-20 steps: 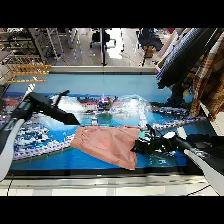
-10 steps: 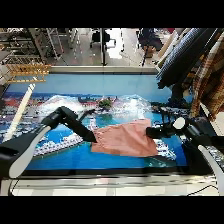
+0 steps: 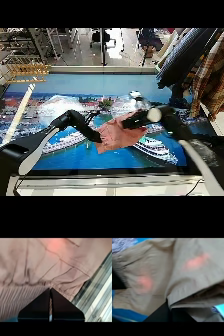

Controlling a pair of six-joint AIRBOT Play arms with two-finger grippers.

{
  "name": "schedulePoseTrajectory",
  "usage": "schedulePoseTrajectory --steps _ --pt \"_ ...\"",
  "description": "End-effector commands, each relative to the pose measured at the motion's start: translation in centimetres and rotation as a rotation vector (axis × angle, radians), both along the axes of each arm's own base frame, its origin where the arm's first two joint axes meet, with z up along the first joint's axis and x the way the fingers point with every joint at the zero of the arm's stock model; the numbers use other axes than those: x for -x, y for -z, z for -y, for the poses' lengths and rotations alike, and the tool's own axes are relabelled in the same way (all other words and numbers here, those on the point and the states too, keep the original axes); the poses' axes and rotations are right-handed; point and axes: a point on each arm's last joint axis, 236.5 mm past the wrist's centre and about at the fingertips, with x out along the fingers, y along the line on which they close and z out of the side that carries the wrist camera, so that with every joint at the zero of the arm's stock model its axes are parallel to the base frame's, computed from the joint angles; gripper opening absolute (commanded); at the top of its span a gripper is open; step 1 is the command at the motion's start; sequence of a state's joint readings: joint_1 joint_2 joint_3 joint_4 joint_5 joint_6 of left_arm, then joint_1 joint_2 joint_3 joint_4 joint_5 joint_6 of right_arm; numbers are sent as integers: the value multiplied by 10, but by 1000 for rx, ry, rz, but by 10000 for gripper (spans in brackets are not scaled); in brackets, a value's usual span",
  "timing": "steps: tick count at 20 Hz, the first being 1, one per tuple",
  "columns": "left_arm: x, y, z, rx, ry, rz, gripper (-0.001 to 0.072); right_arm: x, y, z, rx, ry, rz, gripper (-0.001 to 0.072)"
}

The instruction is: Fold the clothes and pants, and hang the long-sleeved shirts on hangers.

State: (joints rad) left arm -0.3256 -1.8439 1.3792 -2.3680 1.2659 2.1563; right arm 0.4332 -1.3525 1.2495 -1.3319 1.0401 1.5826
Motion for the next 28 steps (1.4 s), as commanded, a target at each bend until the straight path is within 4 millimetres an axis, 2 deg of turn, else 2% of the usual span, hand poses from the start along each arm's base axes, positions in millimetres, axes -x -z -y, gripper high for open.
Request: schedulePoseTrajectory --steps 1,2,4,6,7,9,10,12,13,14,15,16,19,21,22,24,25,26,28 --pt "-18 -22 -7 11 -88 1 5 43 35 -82 43 -197 -52 19" --pt "-23 -36 -18 19 -116 6 5 54 49 -93 66 -236 -71 19" --pt "-35 -69 -52 27 -194 13 6 67 69 -108 88 -279 -93 19" --pt "-53 -94 -104 -18 -321 55 6 67 81 -119 85 -294 -84 21" --pt "-62 -103 -135 -51 -391 82 6 66 84 -125 69 -303 -73 21" --pt "-73 -123 -181 -53 -498 121 6 63 83 -140 27 -374 -28 30" --pt "-74 -132 -194 -33 -533 128 6 65 80 -148 -2 -419 -9 87" --pt "-75 -150 -204 21 -571 133 6 73 76 -158 -38 -498 2 299" --pt "-74 -156 -202 45 -565 140 6 80 73 -160 -54 -525 -15 380" --pt "-72 -160 -199 59 -552 144 7 89 66 -160 -57 -564 -45 431" --pt "-70 -162 -193 74 -533 145 6 95 55 -156 -50 -589 -68 433" --pt "-68 -162 -189 75 -512 146 7 98 35 -149 -42 -612 -74 433" --pt "-64 -162 -174 78 -469 150 7 92 -44 -121 -68 -606 3 434" --pt "-59 -162 -159 81 -431 149 7 76 -92 -89 -85 -498 103 434" --pt "-55 -162 -148 84 -396 154 7 64 -106 -69 -69 -418 134 437" --pt "-44 -162 -120 94 -289 184 7 38 -113 -23 -44 -239 133 525" --pt "-36 -163 -103 102 -226 197 7 25 -106 -3 -49 -165 106 525" --pt "-24 -163 -84 116 -139 216 7 16 -94 12 -64 -109 72 533" --pt "5 -164 -49 143 43 245 7 3 -58 36 -126 8 -34 543"
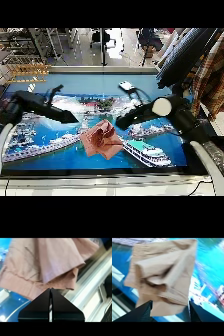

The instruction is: Fold the clothes and pants, and hang the long-sleeved shirts on hangers.

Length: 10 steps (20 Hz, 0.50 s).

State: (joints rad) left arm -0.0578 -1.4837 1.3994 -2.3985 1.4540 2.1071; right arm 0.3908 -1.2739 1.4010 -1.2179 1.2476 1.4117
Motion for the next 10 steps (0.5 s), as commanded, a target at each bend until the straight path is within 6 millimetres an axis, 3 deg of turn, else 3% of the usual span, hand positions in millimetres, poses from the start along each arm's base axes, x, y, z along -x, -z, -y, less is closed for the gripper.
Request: schedulePoseTrajectory --steps 1,3,5,6,8,10 --pt "46 -2 58 14 300 93 8 -23 41 50 -91 228 -158 543" --pt "54 -7 92 36 355 167 8 -33 76 62 -140 315 -245 549" --pt "36 -13 121 39 289 285 7 -44 103 70 -143 363 -279 698" --pt "21 -15 134 38 224 331 7 -49 113 69 -143 375 -288 698" --pt "-3 -5 142 -27 113 381 7 -54 130 66 -152 389 -315 698" --pt "-8 18 140 -109 101 370 7 -53 138 56 -186 351 -338 697"
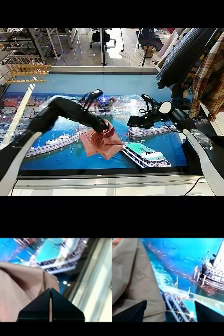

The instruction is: Fold the clothes and pants, and hang the long-sleeved shirts on hangers.

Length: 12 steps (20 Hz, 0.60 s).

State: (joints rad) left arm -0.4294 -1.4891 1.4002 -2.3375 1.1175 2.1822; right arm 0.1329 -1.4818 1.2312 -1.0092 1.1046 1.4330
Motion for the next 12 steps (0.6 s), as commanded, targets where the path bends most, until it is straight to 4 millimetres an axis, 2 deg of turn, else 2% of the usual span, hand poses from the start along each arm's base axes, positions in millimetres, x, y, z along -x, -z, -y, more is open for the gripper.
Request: schedulePoseTrajectory --steps 1,4,6,9,12 --pt "-22 27 8 -90 -89 62 7 -5 18 -14 -83 -21 -21 696" --pt "-24 53 -1 -138 -131 -19 7 -4 19 -31 -146 -72 -7 695" --pt "-31 65 -16 -178 -179 -54 8 -1 30 -33 -144 -85 -34 695" --pt "-40 74 -39 -216 -222 -82 7 5 52 -33 -143 -91 -97 691" --pt "-49 78 -56 -221 -257 -102 7 7 66 -44 -202 -94 -135 647"
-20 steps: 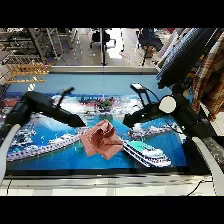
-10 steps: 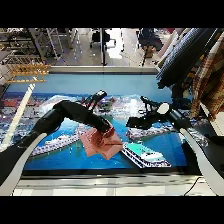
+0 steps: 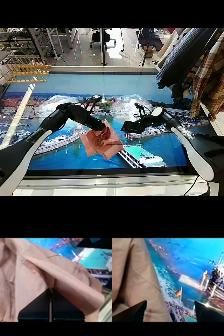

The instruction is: Fold the clothes and pants, and hang the long-sleeved shirts on hangers.

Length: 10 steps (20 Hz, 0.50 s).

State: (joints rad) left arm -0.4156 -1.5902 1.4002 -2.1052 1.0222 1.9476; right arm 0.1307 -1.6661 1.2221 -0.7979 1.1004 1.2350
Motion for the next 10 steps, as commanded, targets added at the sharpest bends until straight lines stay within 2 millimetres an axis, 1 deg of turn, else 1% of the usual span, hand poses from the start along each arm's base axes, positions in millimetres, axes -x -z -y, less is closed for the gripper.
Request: schedulePoseTrajectory --steps 1,4,7,9,10 --pt "-10 10 -22 -25 -51 -30 8 3 11 -17 -91 -16 -45 647" --pt "-13 18 -27 -32 -64 -45 8 6 7 -39 -216 -31 -75 646" --pt "-12 29 -27 -40 -63 -65 7 18 17 -61 -239 -107 -139 646" --pt "-12 31 -27 -39 -64 -72 8 21 24 -81 -239 -143 -169 638" --pt "-12 31 -27 -40 -63 -72 8 22 26 -92 -239 -162 -175 620"
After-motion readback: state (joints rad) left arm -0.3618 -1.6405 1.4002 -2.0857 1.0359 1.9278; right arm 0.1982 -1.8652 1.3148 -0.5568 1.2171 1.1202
